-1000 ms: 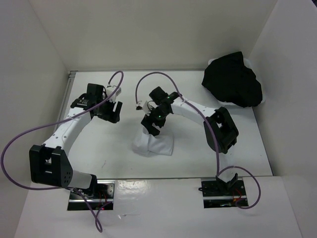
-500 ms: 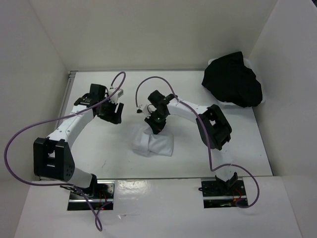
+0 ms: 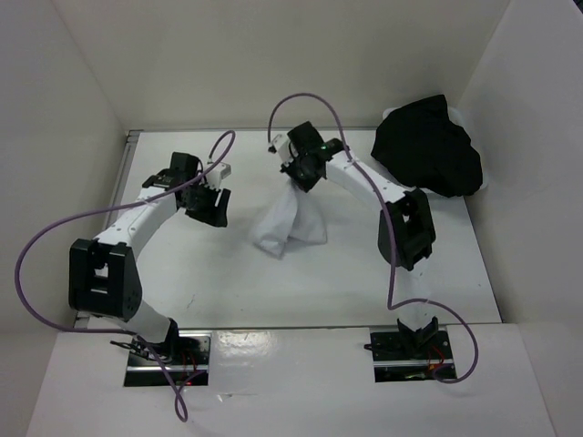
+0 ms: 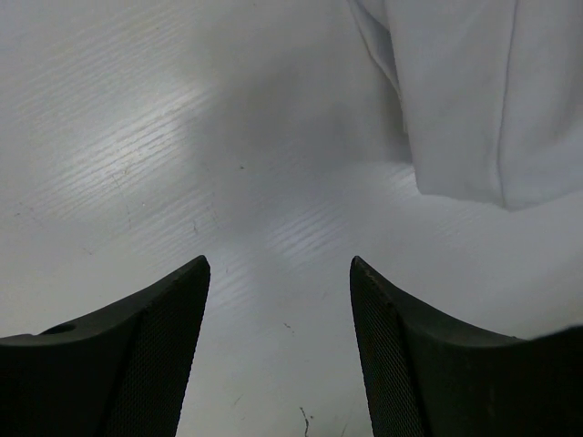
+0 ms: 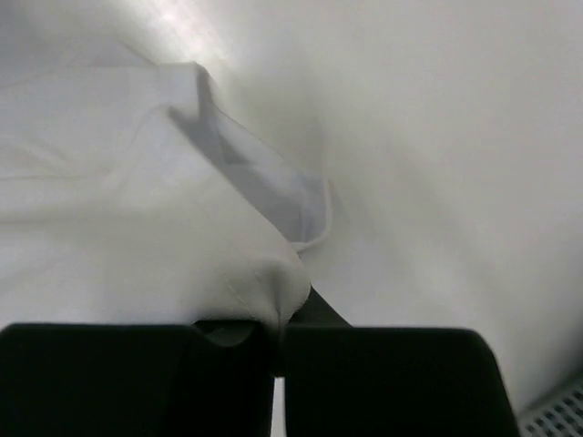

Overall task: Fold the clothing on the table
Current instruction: Flatten the skirt out

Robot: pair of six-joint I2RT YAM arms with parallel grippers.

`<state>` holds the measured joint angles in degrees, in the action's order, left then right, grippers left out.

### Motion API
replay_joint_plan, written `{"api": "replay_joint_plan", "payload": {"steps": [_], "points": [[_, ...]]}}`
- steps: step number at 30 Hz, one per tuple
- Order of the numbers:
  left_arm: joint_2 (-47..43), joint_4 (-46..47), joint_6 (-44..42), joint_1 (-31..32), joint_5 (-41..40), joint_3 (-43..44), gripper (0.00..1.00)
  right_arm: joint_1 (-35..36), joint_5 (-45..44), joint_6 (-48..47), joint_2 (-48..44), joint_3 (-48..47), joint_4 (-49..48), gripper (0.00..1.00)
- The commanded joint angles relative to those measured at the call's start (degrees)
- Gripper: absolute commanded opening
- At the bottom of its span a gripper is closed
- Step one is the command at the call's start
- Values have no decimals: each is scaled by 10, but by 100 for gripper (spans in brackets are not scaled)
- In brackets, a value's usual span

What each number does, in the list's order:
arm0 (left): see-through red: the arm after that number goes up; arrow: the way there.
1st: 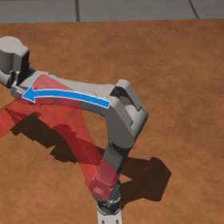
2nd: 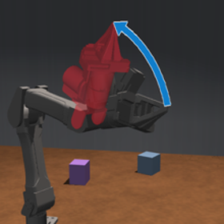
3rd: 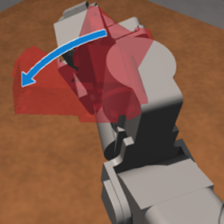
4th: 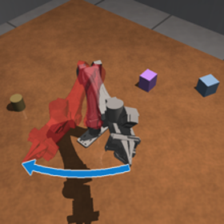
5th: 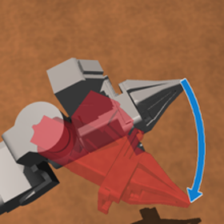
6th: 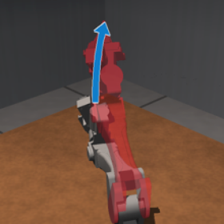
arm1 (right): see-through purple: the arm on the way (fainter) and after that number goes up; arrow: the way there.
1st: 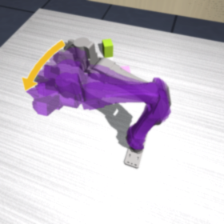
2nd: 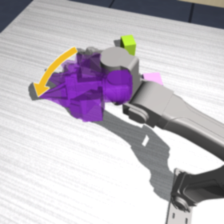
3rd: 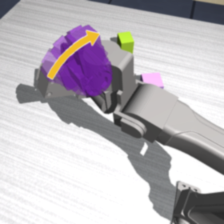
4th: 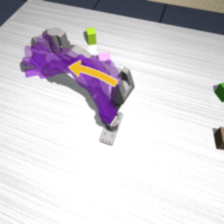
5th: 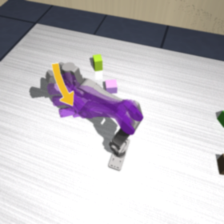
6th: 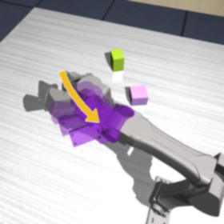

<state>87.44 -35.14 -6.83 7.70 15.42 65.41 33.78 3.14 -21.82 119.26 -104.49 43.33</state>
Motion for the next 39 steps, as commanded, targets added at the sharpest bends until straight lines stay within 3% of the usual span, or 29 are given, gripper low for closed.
{"api": "replay_joint_plan", "payload": {"steps": [1, 5, 9, 12, 15, 19, 20, 21, 22, 23, 25, 28, 34, 39], "points": [[20, 9, 8, 1, 36, 33, 70, -9, -66, 3, -61, -86, 3, 0], [43, -2, 2, 1, 53, 57, 69, -9, -29, -3, -98, -107, 31, 0], [50, -7, 2, 6, 53, 62, 69, -9, 113, -25, -119, -150, 84, 0], [50, -13, 2, 6, 53, 68, 69, -9, 124, -38, -131, -148, 98, 0], [50, -18, 2, 6, 48, 68, 69, -9, 15, -23, -137, -98, 39, 0], [50, -13, 2, 6, 48, 62, 69, -21, -241, 11, -142, 18, -67, 1], [50, -13, 2, 6, 48, 62, 69, -21, -282, 11, -136, 43, -82, 31], [50, -13, 2, 6, 53, 62, 69, -21, -317, 11, -128, 76, -90, 45], [50, -13, 2, 6, 53, 62, 69, -21, -346, 17, -113, 88, -96, 52], [50, -13, 2, 6, 59, 62, 69, -21, -390, 17, -113, 102, -103, 70], [50, -7, 2, 6, 65, 62, 69, -26, -423, 17, -113, 139, -124, 80], [62, -1, -3, 25, 65, 62, 69, -41, -447, 17, -113, 147, -119, 83], [116, 23, 11, 81, 54, 99, 67, -54, -278, -3, -199, 183, -83, 84], [179, 37, 31, 81, 94, 145, 62, -60, -257, -17, -234, 236, -77, 85]]}}
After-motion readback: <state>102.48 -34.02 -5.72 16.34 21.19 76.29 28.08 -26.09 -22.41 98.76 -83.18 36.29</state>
